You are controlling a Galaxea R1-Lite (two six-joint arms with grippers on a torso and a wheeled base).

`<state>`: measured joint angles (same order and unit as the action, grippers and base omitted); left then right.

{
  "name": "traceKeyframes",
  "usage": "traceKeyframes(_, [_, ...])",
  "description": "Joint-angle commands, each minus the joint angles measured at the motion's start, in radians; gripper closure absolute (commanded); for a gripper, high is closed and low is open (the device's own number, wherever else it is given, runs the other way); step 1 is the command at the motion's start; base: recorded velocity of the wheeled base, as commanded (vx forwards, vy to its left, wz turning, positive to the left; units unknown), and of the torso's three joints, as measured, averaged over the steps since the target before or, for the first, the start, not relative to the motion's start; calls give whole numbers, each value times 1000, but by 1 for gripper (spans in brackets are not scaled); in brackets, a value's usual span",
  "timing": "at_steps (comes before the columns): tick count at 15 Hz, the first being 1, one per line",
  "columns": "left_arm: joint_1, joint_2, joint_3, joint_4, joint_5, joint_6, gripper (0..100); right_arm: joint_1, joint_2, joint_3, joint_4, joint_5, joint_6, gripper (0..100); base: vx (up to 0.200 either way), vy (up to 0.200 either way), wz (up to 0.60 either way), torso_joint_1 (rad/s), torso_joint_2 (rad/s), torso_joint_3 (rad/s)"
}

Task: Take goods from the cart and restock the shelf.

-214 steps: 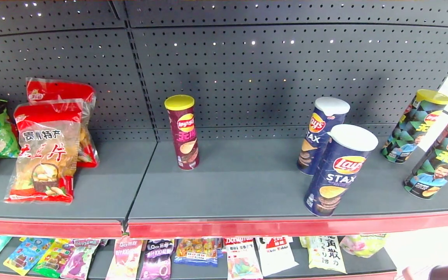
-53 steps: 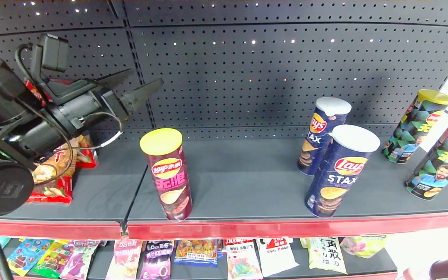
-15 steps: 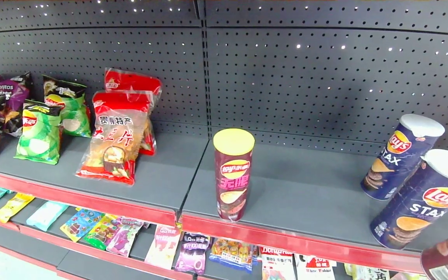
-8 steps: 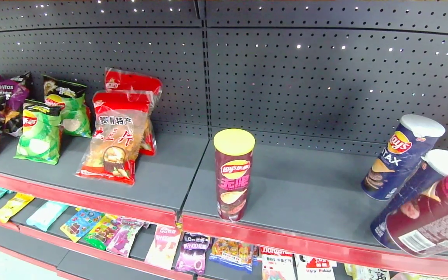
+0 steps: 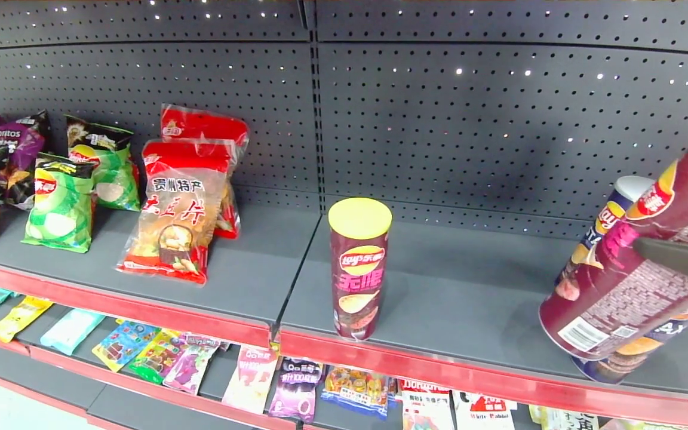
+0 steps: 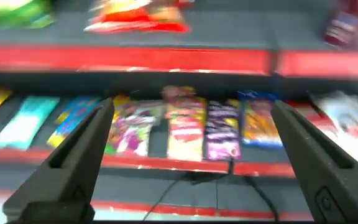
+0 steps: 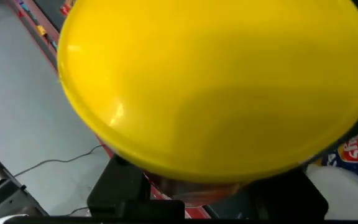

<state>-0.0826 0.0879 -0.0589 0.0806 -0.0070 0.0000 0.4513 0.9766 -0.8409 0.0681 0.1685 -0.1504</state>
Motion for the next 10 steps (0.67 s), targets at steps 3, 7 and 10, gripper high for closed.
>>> traceKeyframes(3, [0, 4, -1, 1, 4, 0, 0, 46, 139, 8, -149, 0, 0, 100, 0, 0, 0, 0, 0, 0])
traceKeyframes(7, [0, 6, 16, -16, -65, 107, 0, 96, 202, -6, -212, -3, 0, 100, 0, 0, 0, 0, 0, 0])
traceKeyframes(10, [0, 6, 59, -91, -7, 71, 0, 96, 209, -3, -212, -3, 0, 100, 0, 0, 0, 0, 0, 0])
